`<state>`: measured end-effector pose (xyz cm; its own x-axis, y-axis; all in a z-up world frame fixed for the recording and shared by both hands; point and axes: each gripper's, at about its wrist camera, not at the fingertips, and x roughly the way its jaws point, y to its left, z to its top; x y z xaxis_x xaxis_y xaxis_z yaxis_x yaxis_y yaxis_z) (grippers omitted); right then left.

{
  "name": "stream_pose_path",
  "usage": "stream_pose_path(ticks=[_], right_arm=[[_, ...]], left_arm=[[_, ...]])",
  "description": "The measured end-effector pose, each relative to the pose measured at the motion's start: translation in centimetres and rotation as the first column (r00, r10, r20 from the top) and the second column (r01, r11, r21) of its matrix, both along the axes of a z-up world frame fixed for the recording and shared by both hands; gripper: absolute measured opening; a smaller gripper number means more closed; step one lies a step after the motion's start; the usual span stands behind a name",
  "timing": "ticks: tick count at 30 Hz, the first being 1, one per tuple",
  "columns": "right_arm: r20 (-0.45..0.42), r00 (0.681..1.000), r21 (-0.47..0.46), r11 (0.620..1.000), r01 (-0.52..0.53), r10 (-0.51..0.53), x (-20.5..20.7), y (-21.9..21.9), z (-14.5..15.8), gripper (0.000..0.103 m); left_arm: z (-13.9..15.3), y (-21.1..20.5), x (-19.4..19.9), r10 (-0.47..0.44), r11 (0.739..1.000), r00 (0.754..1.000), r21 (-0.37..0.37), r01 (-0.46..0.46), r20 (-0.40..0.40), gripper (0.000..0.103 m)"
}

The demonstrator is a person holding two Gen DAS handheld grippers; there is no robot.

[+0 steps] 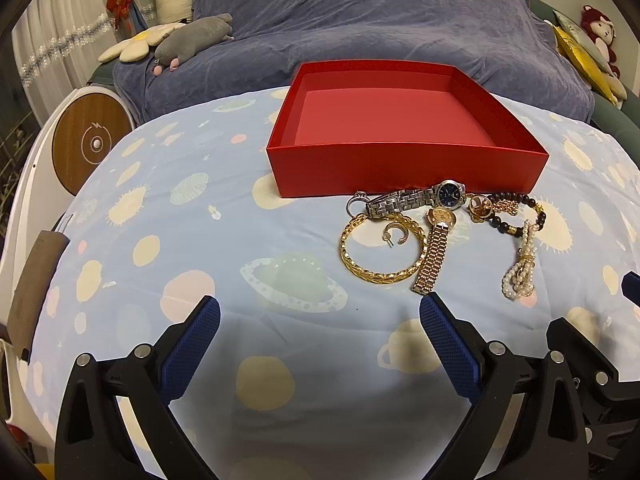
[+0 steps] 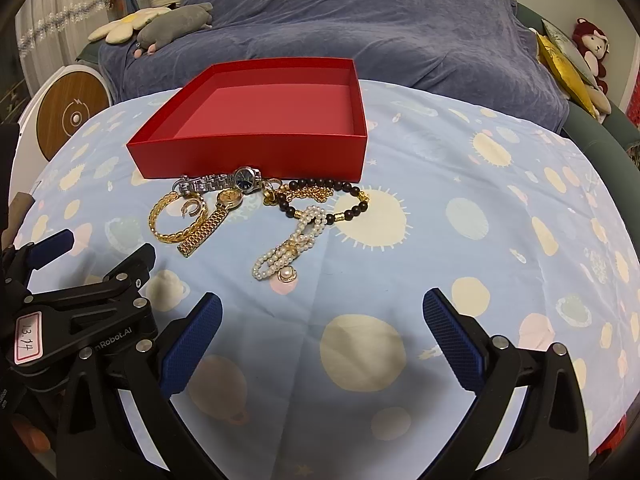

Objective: Organize jewelry

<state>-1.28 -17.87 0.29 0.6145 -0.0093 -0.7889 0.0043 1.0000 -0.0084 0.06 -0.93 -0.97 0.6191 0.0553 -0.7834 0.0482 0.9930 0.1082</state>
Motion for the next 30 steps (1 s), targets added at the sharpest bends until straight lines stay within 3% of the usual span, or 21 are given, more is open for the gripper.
stream_pose_path(ticks=[30], right_arm=[[0.002,1.000,-0.001,1.000,-0.004,0.004,0.15,0.33,0.27,0.098]], left_arm=[[0.35,0.09,0.05,0.013,1.000,1.000,0.006,-0.013,0.014,0.098]])
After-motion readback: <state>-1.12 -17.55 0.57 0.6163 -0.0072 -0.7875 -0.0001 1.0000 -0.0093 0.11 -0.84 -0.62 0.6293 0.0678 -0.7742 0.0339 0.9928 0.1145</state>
